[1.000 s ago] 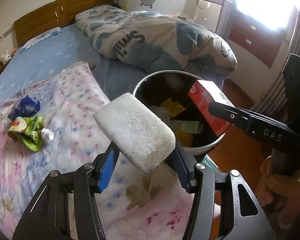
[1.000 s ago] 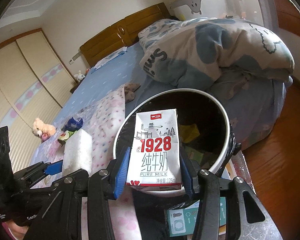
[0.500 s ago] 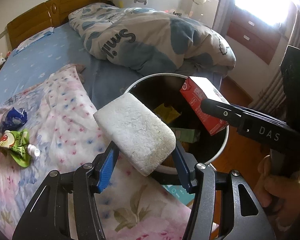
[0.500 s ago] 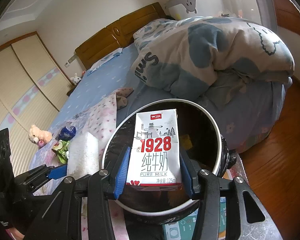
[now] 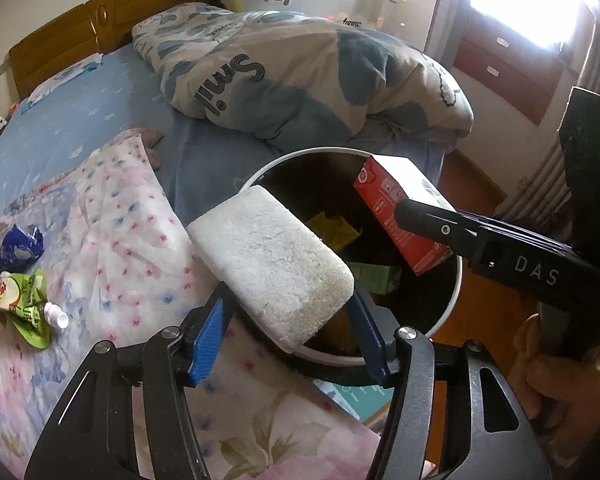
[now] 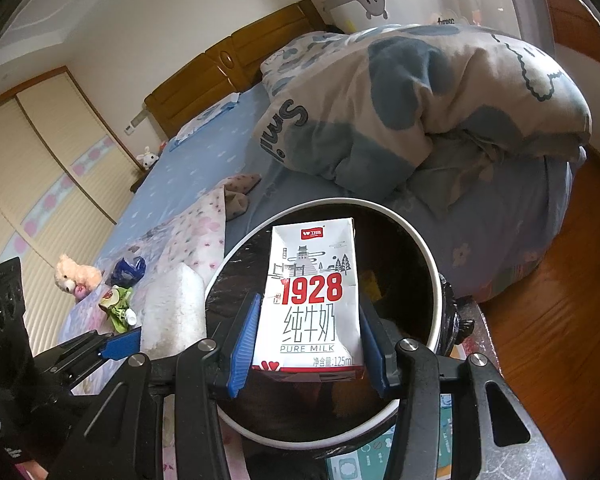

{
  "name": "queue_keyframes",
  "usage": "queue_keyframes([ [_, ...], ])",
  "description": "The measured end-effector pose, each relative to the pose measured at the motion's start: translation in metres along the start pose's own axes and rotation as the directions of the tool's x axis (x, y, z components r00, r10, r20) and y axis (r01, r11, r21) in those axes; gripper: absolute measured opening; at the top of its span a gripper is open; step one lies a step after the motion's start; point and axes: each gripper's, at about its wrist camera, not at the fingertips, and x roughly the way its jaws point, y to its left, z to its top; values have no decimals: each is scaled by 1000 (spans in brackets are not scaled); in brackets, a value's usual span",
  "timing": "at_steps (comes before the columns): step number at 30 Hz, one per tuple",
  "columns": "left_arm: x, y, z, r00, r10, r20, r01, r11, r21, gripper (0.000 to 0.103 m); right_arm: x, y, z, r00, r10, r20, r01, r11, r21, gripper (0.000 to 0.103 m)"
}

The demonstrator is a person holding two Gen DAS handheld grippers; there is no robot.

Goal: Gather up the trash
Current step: 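Carry the sponge block and milk carton over the bin and open both tools, then move both open tools back toward the green wrapper and blue packet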

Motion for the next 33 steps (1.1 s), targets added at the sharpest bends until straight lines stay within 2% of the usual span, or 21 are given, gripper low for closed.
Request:
queue_keyframes([
  [4,-1,-1,2,1000,-10,5,10,1000,0,64,0,-2,1,1000,0,2,0,1000,12,50],
  [6,-1,-1,1,1000,-16,3,16,1000,-8,73,-1,-4,4,1000,7,4,-7,1000,24,51],
  [8,-3,0,-1,1000,-17,7,17,1000,-13,74,-2,-4,3,1000,4,10,-5,1000,26,53],
  [12,-7,4,-10,1000,-13,1,13,1000,-25,78,-8,-6,2,1000,1,31,-2,999,43,63],
  [17,-16,17,-26,1000,-10,5,10,997,-74,78,-15,-6,-3,999,1,53,-5,998,61,68],
  [22,-25,35,-46,1000,-2,3,3,990,-140,78,-22,3,-10,997,1,74,-6,998,62,81],
  [33,-47,94,-90,1000,25,-4,-25,955,-295,78,-15,55,-34,998,52,43,-51,998,-23,81],
])
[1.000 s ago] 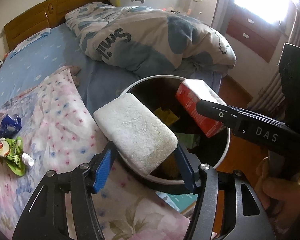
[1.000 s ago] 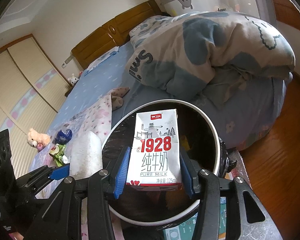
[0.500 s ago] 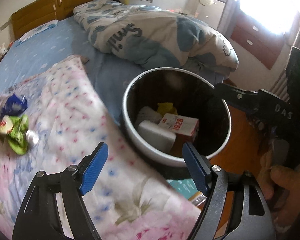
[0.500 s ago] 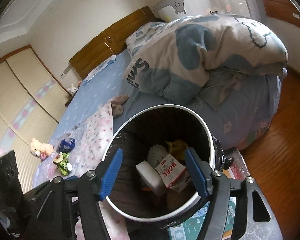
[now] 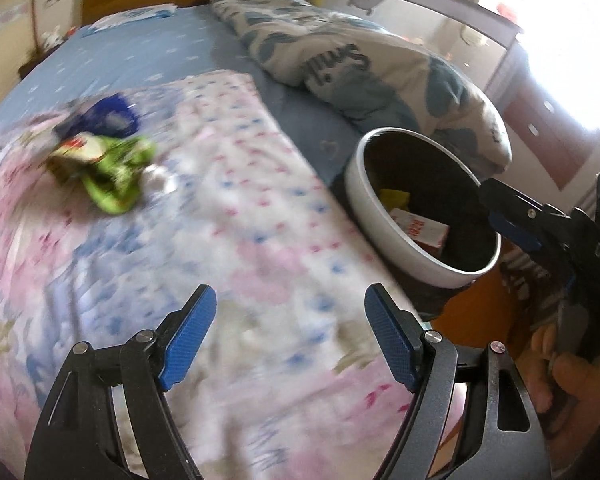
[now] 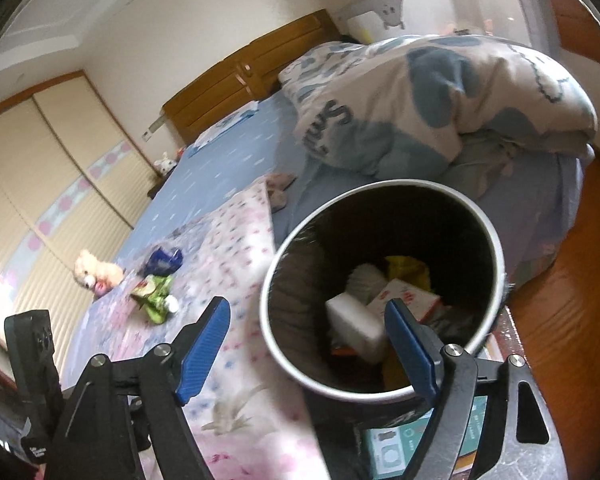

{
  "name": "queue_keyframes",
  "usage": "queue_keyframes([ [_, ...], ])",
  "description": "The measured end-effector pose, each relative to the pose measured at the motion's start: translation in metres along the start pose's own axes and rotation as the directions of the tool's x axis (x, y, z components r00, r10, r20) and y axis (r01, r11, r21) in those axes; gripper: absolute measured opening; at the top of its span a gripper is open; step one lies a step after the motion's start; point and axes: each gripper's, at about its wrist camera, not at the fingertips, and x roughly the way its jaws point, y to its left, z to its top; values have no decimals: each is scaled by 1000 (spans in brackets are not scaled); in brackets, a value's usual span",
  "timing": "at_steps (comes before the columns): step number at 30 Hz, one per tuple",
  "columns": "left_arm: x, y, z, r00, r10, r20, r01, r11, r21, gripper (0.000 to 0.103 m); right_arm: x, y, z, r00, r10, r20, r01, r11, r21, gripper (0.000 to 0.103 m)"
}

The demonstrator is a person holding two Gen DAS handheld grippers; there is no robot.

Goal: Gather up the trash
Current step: 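Move both open tools back toward the green wrapper and blue packet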

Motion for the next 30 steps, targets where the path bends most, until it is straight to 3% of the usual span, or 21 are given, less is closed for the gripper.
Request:
queue_keyframes([
  [15,-21,84,-11,999,49,17,-44,980,-194,78,31,70,-14,994,84,-68,-91,991,-99,84],
  [30,13,150,48,997,67,26,-51,915,-400,78,71,99,0,986,122,-112,-138,979,-148,84],
])
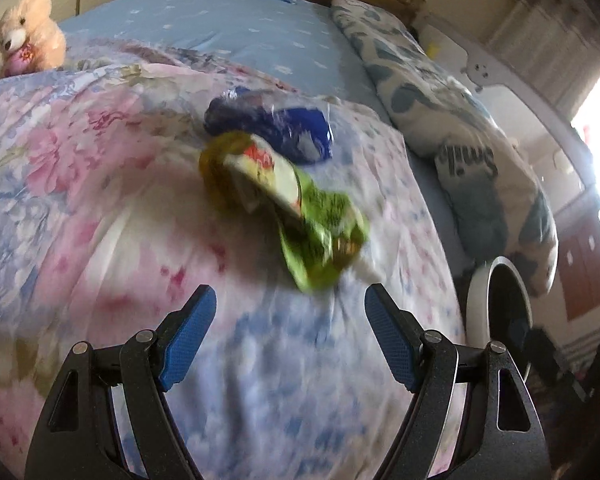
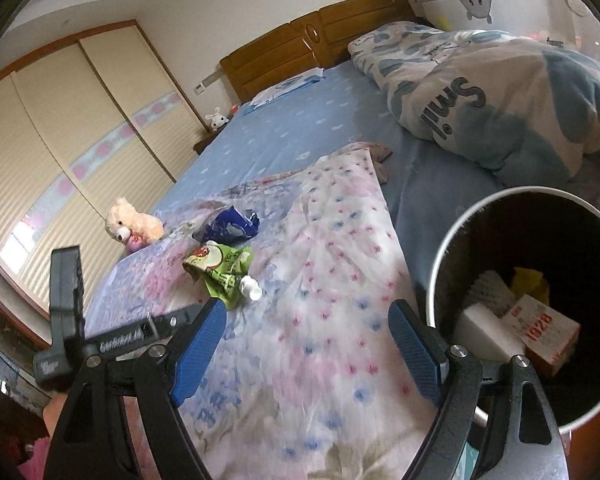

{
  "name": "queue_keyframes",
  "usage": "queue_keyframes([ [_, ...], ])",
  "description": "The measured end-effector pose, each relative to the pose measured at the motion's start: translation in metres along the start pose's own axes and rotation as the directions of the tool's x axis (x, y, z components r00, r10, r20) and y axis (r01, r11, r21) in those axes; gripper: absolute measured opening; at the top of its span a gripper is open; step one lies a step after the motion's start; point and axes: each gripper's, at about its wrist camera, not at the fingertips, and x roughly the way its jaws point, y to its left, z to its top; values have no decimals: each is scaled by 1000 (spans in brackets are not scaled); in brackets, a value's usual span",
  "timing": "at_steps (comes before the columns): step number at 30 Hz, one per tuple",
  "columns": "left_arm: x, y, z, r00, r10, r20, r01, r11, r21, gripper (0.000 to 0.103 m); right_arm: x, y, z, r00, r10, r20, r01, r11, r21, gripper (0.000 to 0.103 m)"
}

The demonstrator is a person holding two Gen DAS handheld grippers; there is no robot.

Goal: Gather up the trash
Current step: 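Move both open tools back toward the green wrapper and blue packet, then grasp the green-yellow drink pouch with the left tool while the right grasps the blue packet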

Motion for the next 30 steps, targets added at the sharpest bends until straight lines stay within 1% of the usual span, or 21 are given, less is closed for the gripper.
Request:
queue_keyframes([
  [2,8,0,9,1000,7,-3,-7,1000,-19,78,5,-1,4,1000,1,-4,-1,1000,0,84],
  [4,17,1,18,1000,-4,-12,3,999,-46,78,12,-2,9,1000,4,-7,-4,1000,3,84],
  [7,29,3,25,1000,16,-19,-17,998,-62,78,20,-3,18,1000,6,-8,-6,1000,6,84],
  [8,32,3,25,1000,27,-13,-28,998,-60,73,23,-4,20,1000,7,-10,-7,1000,8,84],
  [9,31,3,26,999,38,9,-37,998,-46,62,26,-3,23,1000,9,-12,-9,1000,9,84],
  [10,32,3,27,1000,16,13,-15,999,-37,54,30,-3,25,1000,12,-15,-12,1000,9,84],
  [11,33,3,27,999,-35,9,35,999,-31,33,34,-2,28,1000,14,-18,-13,1000,7,84],
  [12,31,3,27,998,-65,8,65,998,-27,24,38,0,29,1000,15,-21,-15,1000,4,84],
  [14,26,-2,25,1000,-24,18,23,999,22,22,48,3,31,999,24,-31,-24,1000,-1,84],
  [15,23,-3,23,1000,-18,22,16,999,48,20,52,5,32,999,29,-37,-29,1000,-3,84],
  [20,2,19,8,998,-54,-16,55,996,70,18,83,22,34,995,67,-71,-69,997,-25,84],
  [23,-12,36,-2,993,-90,-69,96,992,84,18,108,37,35,990,99,-104,-105,993,-49,84],
  [25,-22,48,-9,993,-79,-92,88,990,108,18,124,46,37,986,111,-124,-121,990,-69,84],
  [26,-25,53,-11,991,-84,-108,96,989,117,18,135,51,39,982,124,-140,-135,988,-75,84],
  [27,-30,59,-14,989,-92,-119,106,988,115,18,142,55,41,980,132,-148,-145,986,-79,84],
  [30,-41,72,-21,988,-78,-135,95,988,124,18,165,69,51,975,151,-162,-169,980,-103,84],
])
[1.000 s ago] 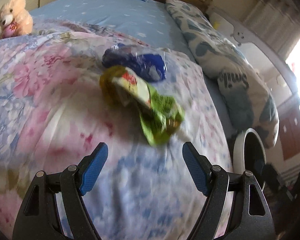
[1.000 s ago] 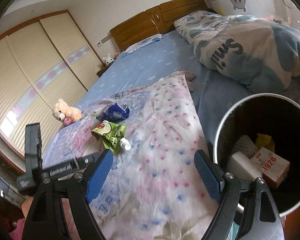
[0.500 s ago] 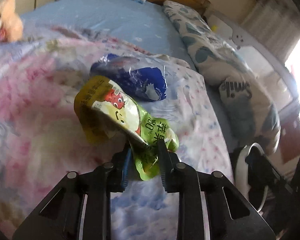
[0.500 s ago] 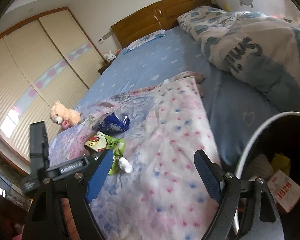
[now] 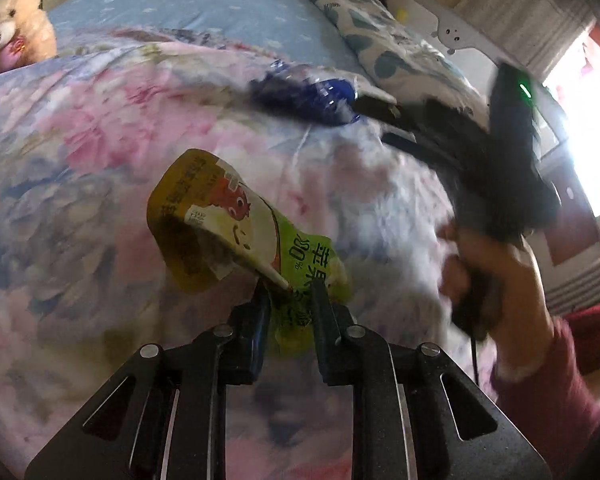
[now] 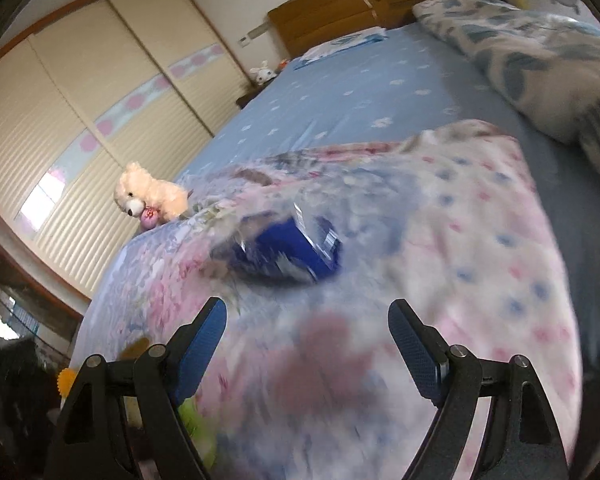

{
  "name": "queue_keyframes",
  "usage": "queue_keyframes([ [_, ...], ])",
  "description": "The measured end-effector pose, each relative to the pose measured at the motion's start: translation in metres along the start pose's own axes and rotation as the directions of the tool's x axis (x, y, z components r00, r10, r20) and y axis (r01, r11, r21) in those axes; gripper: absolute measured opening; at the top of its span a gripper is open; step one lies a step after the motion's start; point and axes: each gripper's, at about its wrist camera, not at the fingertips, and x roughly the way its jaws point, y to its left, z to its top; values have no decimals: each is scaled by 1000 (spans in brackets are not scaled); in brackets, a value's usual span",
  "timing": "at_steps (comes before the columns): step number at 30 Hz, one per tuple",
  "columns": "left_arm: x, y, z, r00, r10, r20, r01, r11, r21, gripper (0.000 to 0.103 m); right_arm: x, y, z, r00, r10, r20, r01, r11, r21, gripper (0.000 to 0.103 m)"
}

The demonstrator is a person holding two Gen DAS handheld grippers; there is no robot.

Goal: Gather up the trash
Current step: 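Grasp the green-yellow drink pouch with the left tool while the right grasps the blue packet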

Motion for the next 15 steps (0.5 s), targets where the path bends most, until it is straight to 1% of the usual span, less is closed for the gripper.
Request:
queue_keyframes([
  [3,-6,7,-6,1000,5,-2,-5,1000,3,19,24,9,15,1000,3,-27,-4,999,-35,84],
  [6,-8,8,-10,1000,6,2,-6,1000,2,20,41,13,21,999,-11,-53,8,999,-51,84],
  [7,-8,8,-11,1000,11,4,-11,1000,1,20,44,14,21,998,-13,-61,10,998,-57,79],
  [8,-9,8,-11,1000,17,7,-17,1000,-3,22,45,13,20,998,-18,-65,14,998,-63,71],
  [9,-9,7,-11,999,31,12,-31,999,-9,25,47,15,18,997,-37,-74,32,996,-79,43],
  [11,-8,4,-11,998,57,21,-57,998,-15,30,45,18,13,996,-41,-77,34,996,-87,41],
  [13,-8,1,-11,995,92,37,-91,996,-19,36,37,19,7,998,-15,-65,9,996,-88,38],
  [14,-7,0,-12,991,127,40,-126,992,-29,47,32,20,4,998,-14,-61,9,996,-90,38],
  [15,-6,0,-13,989,142,42,-141,989,-33,50,24,21,-1,998,-14,-56,9,996,-88,38],
])
